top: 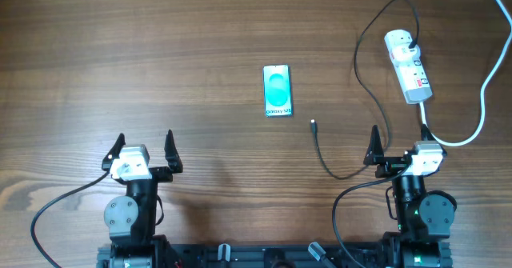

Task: Plug charger to phone and switch on socket
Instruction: 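Raise the left arm and move the left gripper toward the phone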

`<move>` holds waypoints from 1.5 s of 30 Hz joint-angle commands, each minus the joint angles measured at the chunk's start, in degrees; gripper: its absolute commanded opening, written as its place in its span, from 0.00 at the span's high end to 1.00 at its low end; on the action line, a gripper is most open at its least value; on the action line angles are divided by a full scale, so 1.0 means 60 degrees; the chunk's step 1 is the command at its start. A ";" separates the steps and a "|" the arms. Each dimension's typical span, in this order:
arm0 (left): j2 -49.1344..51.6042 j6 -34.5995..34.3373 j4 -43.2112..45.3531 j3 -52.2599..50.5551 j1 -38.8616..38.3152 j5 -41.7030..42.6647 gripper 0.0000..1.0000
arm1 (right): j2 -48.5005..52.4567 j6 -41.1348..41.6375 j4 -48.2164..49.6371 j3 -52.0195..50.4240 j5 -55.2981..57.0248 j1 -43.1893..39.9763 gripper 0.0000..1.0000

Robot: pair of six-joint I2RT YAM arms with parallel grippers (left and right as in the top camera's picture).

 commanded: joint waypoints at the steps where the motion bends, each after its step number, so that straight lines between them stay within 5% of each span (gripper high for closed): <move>1: -0.0076 -0.0091 0.0004 -0.0069 -0.0044 -0.0120 0.00 | 0.0062 -0.0106 0.0011 -0.0022 0.0058 0.0047 0.00; 14: -0.0076 -0.0364 0.0004 -0.0069 -0.0044 0.0452 0.00 | 0.0066 -0.0106 0.0011 -0.0022 0.0058 0.0047 0.01; 18: -0.0069 -0.5151 0.0288 -0.0066 -0.0044 0.3304 0.00 | 0.0062 -0.0106 0.0011 -0.0022 0.0058 0.0047 0.00; 20: -0.0069 -0.5486 0.0364 -0.0066 -0.0044 0.3701 0.00 | 0.0066 -0.0109 0.0011 -0.0022 0.0058 0.0047 0.00; 24: -0.0069 -0.5493 0.1501 -0.0066 -0.0044 0.3628 0.00 | 0.0062 -0.0102 0.0011 -0.0022 0.0058 0.0047 0.00; 29: -0.0069 -0.5898 0.4991 0.0018 -0.0044 0.2426 0.00 | 0.0066 -0.0106 0.0011 -0.0022 0.0058 0.0047 0.00; 34: 0.0033 -0.6018 0.4987 0.1840 -0.0044 0.0823 0.00 | 0.0062 -0.0106 0.0011 -0.0022 0.0062 0.0047 0.00; 36: 0.0576 -0.5756 0.3756 0.3413 -0.0044 0.0790 0.01 | 0.0066 -0.0106 0.0011 -0.0022 0.0058 0.0047 0.00; 40: 0.4233 -0.3931 -0.4204 0.9879 -0.0044 0.0918 0.00 | 0.0066 -0.0106 0.0011 -0.0022 0.0062 0.0047 0.00; 43: 0.6885 -0.3115 -0.7643 1.3566 -0.0044 0.2634 0.00 | 0.0066 -0.0106 0.0011 -0.0022 0.0058 0.0047 0.00; 45: 0.7493 -0.3118 -0.7748 1.4003 -0.0044 0.3133 0.00 | 0.0066 -0.0102 0.0011 -0.0022 0.0058 0.0047 0.00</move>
